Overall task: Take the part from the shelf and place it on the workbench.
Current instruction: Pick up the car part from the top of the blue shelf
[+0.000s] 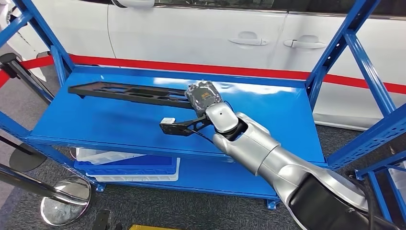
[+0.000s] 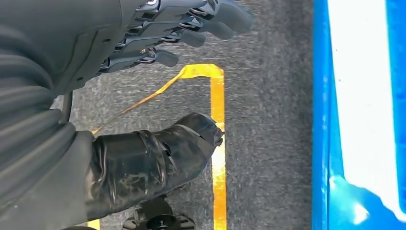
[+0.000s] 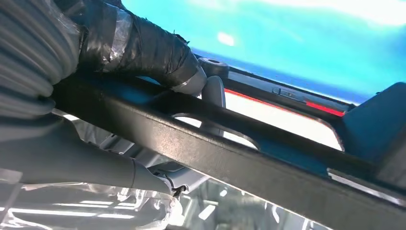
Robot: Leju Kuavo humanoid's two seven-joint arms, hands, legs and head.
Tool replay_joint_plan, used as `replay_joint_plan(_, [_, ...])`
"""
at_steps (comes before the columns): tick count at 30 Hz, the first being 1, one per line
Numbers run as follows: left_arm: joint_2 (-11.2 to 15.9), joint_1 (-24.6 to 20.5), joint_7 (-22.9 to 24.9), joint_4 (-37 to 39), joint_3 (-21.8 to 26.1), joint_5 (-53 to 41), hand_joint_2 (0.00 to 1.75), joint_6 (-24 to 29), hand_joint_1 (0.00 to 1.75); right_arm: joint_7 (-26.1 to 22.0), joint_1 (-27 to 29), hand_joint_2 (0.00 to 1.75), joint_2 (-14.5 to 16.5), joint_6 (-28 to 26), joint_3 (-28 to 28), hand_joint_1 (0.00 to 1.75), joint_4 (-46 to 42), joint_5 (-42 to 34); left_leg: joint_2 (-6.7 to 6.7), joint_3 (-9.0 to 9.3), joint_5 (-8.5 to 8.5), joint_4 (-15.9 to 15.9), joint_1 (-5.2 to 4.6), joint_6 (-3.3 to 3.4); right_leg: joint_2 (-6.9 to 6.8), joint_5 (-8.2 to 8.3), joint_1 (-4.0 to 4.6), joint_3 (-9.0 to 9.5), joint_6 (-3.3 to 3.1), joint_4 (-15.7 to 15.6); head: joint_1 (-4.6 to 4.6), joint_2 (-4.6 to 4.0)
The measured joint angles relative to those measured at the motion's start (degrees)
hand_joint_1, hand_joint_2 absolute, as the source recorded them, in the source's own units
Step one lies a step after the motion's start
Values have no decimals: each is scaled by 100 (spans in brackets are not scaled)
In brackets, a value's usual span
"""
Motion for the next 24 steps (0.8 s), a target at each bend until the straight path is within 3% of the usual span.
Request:
replay_joint_plan(1, [-1, 2, 27, 0, 0, 26, 175, 20, 0, 3, -15, 175, 0, -87, -7, 175, -105, -19, -2, 5, -15, 15, 3, -6, -3, 140, -17, 44, 4, -125, 1, 0])
replay_joint_plan(3, [-5, 6, 48, 0, 0, 48, 175, 61, 0, 16, -73, 175, -1, -215, -34, 175, -325, -41, -7, 13, -66, 61, 10, -32, -8, 508, -35, 348, -14, -794, -2, 0])
replay_joint_plan(4, [-8, 4, 52, 0, 0, 56, 175, 73, 0, 23, -109, 175, 0, -258, -51, 175, -426, -45, -10, 7, -93, 91, 6, -56, -8, 617, -28, 505, -31, -1118, -2, 0])
replay_joint_plan(6, [-11, 2, 58, 0, -1, 66, 175, 83, 0, 28, -155, 175, 1, -304, -73, 175, -590, -49, -13, -15, -114, 116, -3, -114, -2, 633, -7, 652, -78, -1416, -12, 0])
replay_joint_plan(8, [-13, 6, 72, 0, -2, 91, 175, 83, 0, 33, -167, 175, -6, -344, -81, 175, -712, -48, -16, -15, -109, 96, -1, -175, 3, 633, 3, 673, -134, -1477, -16, 0])
replay_joint_plan(10, [-22, 15, 121, 0, -2, 148, 175, 68, 0, 40, -173, 175, -15, -469, -105, 175, -844, -34, -12, -55, -207, 193, 12, -231, 5, 657, -13, 704, -196, -1541, -22, 0])
replay_joint_plan(11, [-26, 15, 165, 0, -2, 184, 175, 62, 0, 43, -182, 175, -17, -576, -122, 175, -934, -24, -9, -149, -332, 397, 16, -253, 5, 668, -25, 719, -224, -1567, -29, 0])
replay_joint_plan(13, [-27, 12, 262, 2, -2, 240, 175, 78, 0, 54, -199, 175, -21, -810, -165, 175, -1161, 1, -5, -486, -648, 1096, 21, -288, 11, 668, -24, 730, -259, -1580, -41, 0])
replay_joint_plan(14, [-27, 14, 304, 3, -2, 258, 175, 102, 0, 71, -204, 175, -26, -910, -191, 175, -1295, 19, -5, -654, -740, 1418, 22, -301, 14, 663, -21, 736, -269, -1579, -42, 0])
replay_joint_plan(15, [-27, 21, 336, 4, -2, 272, 175, 130, 0, 98, -210, 175, -33, -990, -221, 175, -1441, 53, -5, -753, -729, 1576, 23, -312, 18, 657, -18, 747, -274, -1578, -42, 0])
replay_joint_plan(16, [-28, 27, 361, 5, -2, 281, 175, 157, 0, 131, -219, 175, -44, -1061, -253, 175, -1582, 104, -5, -758, -615, 1528, 27, -317, 21, 649, -18, 760, -274, -1577, -42, 0])
replay_joint_plan(17, [-28, 30, 386, 6, -2, 287, 175, 180, 0, 171, -231, 175, -58, -1139, -287, 175, -1723, 179, -4, -660, -417, 1274, 34, -318, 23, 640, -19, 778, -266, -1575, -42, 0])
replay_joint_plan(19, [-30, 30, 459, 7, -3, 280, 175, 230, 0, 242, -252, 175, -93, -1350, -365, 175, -1990, 377, -5, -332, -56, 534, 35, -305, 26, 618, -9, 802, -234, -1564, -42, 0])
replay_joint_plan(21, [-38, 26, 578, 7, -5, 263, 175, 306, 0, 293, -261, 175, -136, -1605, -457, 175, -2248, 566, -15, -145, 57, 127, 16, -269, 31, 626, 7, 787, -183, -1552, -37, 0])
replay_joint_plan(24, [-63, 34, 735, 8, -8, 257, 175, 426, 0, 337, -229, 175, -212, -1930, -591, 175, -2582, 723, -16, -143, 86, 76, 15, -186, 34, 631, 14, 764, -102, -1537, -33, 0])
